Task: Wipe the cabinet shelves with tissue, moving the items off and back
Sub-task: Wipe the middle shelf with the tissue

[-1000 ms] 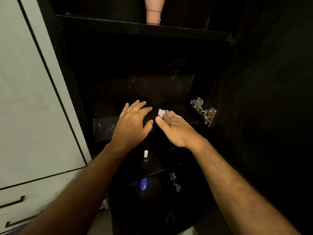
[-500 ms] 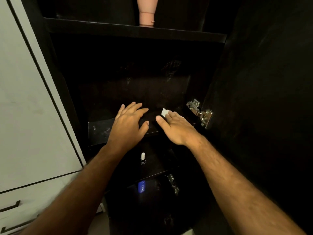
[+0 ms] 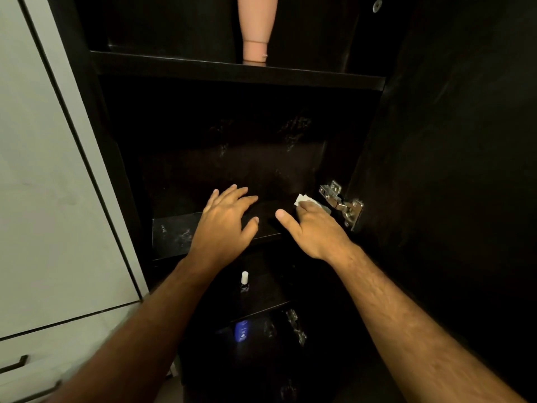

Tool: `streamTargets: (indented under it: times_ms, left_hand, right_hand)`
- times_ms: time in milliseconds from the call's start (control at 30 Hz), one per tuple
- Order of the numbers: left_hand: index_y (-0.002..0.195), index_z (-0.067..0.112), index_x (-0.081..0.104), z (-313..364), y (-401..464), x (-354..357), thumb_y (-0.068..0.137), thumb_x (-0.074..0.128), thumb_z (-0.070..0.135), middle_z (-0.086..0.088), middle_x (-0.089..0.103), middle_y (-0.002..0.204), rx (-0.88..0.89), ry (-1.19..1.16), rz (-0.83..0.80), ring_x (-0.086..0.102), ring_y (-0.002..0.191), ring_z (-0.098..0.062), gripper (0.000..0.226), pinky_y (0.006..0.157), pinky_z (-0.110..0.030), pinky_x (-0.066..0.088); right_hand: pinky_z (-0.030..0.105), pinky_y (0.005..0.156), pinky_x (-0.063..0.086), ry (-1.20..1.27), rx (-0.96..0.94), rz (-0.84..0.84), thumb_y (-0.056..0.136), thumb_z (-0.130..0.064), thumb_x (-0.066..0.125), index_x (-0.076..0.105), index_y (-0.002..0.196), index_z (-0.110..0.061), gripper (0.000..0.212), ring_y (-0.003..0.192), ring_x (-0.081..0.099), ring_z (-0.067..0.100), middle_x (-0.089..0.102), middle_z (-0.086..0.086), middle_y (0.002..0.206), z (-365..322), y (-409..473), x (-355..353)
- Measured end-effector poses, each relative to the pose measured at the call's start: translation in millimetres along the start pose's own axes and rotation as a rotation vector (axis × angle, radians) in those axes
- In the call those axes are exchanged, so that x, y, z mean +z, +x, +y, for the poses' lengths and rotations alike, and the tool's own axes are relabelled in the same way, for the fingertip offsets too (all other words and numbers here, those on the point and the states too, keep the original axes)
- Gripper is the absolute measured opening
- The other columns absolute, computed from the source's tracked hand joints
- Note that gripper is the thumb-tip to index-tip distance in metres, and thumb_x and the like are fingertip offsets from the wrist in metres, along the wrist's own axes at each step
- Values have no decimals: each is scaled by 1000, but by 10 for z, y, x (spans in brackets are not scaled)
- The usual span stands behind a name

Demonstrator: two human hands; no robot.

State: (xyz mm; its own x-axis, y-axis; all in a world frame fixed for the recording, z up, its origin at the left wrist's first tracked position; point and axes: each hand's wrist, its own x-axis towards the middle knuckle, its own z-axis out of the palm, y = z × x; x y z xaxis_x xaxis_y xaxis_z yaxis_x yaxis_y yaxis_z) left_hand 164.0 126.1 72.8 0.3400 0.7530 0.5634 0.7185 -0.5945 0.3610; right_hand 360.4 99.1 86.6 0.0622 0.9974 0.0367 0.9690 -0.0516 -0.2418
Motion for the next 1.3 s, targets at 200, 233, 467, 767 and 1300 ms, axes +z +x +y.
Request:
streamTargets:
  times_ms: [200,233,467,767,1300]
  left_hand:
    - [139,20,50,-24,-39,52,94,56,32,-1,44,149,-19,-2,-19,24,146,-14,47,120,-32,2]
    - [140,20,49,-27,-44,51,94,55,32,-1,43,150,-23,2,-24,23,146,-14,47,120,-32,1]
    - [140,18,49,-45,-68,53,96,53,33,-3,44,149,-50,21,-14,25,145,-14,48,119,-31,1]
    - [139,16,50,-64,-66,81,95,53,35,-5,46,147,-57,37,-9,28,144,-17,48,122,-36,6]
    - [134,18,55,13,-104,5,93,58,30,-3,51,143,-92,38,70,32,142,-14,43,120,-33,6]
  right_hand:
    - [37,116,17,135,94,-110,87,-77,8,38,146,-8,95,148,17,20,21,7,160,27,225,-160]
    - [38,116,20,137,109,-116,87,-78,8,40,145,-8,96,146,21,21,24,8,159,-4,264,-186]
    - [42,114,27,-43,162,29,87,-77,3,50,137,-6,98,140,34,27,41,12,149,-43,348,-41]
    - [40,113,21,77,78,118,89,-73,4,51,137,-13,90,141,28,24,44,3,147,49,-85,90]
    - [26,102,32,529,-151,-77,92,-69,10,70,108,-23,77,111,50,0,61,-15,106,-49,-85,-60]
